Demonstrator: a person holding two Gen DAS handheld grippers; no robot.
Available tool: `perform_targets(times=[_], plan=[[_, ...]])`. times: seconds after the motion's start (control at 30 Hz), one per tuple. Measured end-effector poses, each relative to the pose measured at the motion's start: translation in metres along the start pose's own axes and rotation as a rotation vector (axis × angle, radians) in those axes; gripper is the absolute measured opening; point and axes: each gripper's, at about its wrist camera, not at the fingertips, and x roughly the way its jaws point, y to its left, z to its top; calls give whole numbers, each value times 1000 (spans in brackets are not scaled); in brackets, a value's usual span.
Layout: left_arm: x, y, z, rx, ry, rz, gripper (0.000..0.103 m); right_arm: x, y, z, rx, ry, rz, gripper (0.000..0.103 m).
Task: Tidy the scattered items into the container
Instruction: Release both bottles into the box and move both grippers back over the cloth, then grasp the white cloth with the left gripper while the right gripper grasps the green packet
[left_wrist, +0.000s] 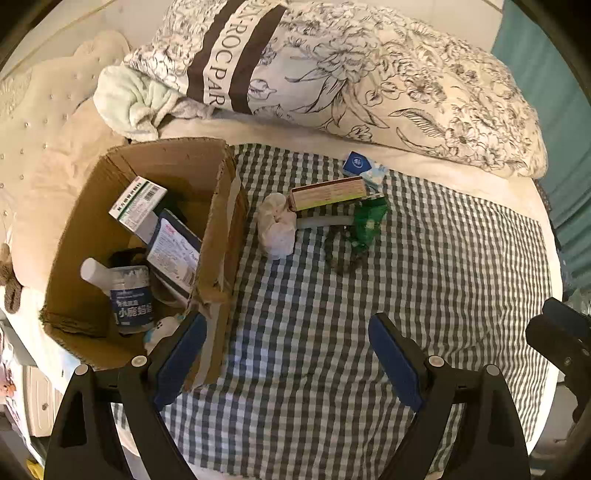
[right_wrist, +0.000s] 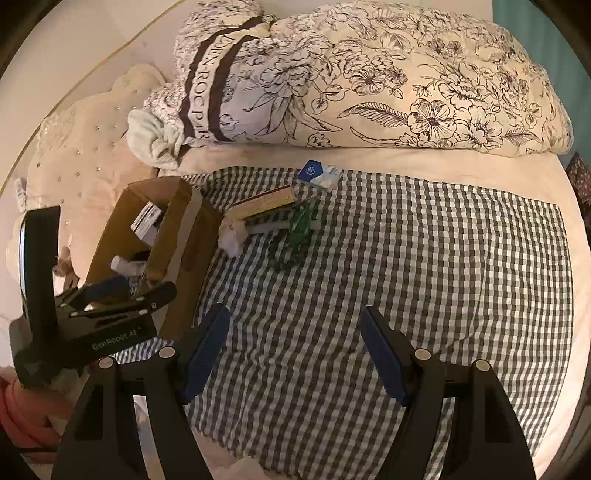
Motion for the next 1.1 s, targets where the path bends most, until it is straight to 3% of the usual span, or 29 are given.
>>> perform_targets(times=[0.3,0.77,1.0,1.1], plan=[[40,-2,30,-15,36,23,92,40,-5,35,70,24,-28,73],[116,-16,60,58,105,56,92,119,-24,83,177,80,-38,73],[133,-36,61,177,62,130,94,157,-31,97,211,114,-43,73],[138,-38,63,174,41,165,98,166,-33,101,227,118,-49,73]])
